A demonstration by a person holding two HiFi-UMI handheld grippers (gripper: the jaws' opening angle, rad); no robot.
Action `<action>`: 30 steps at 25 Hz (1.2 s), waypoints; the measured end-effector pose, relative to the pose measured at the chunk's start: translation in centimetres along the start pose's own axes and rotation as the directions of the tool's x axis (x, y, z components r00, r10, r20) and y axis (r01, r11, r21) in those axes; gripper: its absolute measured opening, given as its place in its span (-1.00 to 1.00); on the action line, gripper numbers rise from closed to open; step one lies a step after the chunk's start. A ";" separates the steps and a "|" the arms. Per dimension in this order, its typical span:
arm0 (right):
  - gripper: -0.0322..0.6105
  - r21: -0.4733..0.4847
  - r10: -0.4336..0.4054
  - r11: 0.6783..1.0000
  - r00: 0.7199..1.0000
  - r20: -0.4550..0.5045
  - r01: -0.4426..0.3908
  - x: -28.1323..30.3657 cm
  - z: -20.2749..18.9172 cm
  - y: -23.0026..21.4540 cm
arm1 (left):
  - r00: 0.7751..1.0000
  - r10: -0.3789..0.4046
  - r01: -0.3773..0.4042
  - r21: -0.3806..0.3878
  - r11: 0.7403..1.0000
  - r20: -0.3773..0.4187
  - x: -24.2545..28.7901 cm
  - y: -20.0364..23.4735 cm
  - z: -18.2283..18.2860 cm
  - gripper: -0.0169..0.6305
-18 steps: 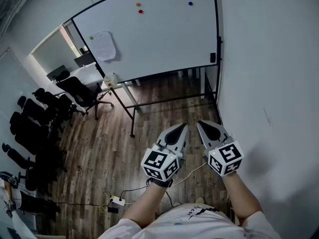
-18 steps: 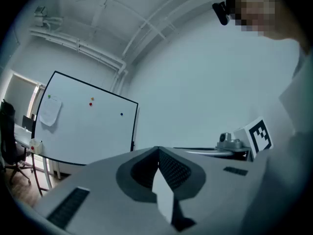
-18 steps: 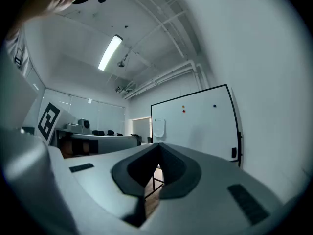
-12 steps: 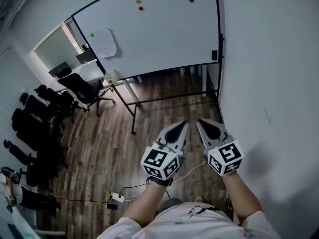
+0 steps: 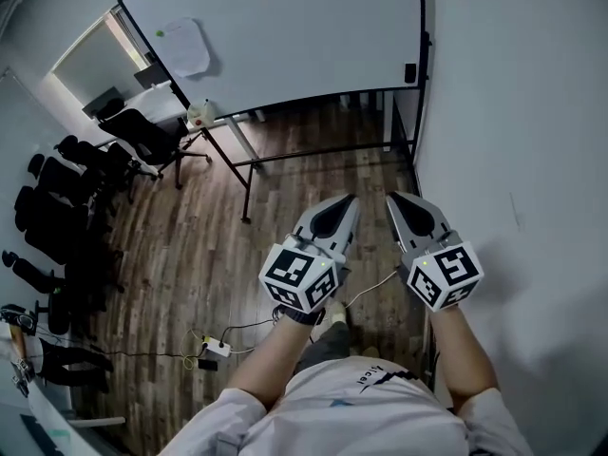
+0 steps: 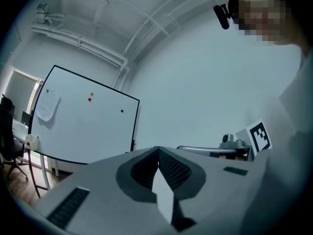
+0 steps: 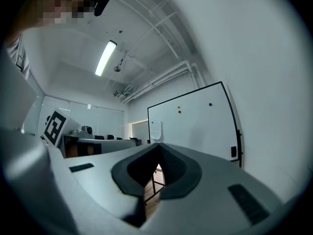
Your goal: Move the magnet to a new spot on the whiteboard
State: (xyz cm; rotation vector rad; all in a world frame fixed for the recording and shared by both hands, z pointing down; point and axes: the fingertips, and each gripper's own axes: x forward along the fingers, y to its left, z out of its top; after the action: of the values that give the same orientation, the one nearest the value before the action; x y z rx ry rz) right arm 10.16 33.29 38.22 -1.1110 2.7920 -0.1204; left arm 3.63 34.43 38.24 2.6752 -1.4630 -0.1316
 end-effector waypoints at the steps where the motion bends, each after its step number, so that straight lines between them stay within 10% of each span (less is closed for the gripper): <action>1: -0.89 -0.001 -0.007 1.000 1.000 -0.002 0.007 0.5 -0.3 -0.6 | 1.000 0.001 -0.001 -0.003 1.000 0.002 0.5 0.8 -0.1 -0.91; 30: -0.89 -0.129 -0.156 0.978 0.984 0.088 0.167 36.7 5.1 -21.7 | 0.982 -0.184 0.182 0.033 0.983 0.039 28.7 30.8 6.2 -0.91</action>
State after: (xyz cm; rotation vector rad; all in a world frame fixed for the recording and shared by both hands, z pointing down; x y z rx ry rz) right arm -0.77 -7.86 32.39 -1.3433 2.6729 0.0967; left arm -7.36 -6.53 34.81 2.8436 -1.2356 -0.1815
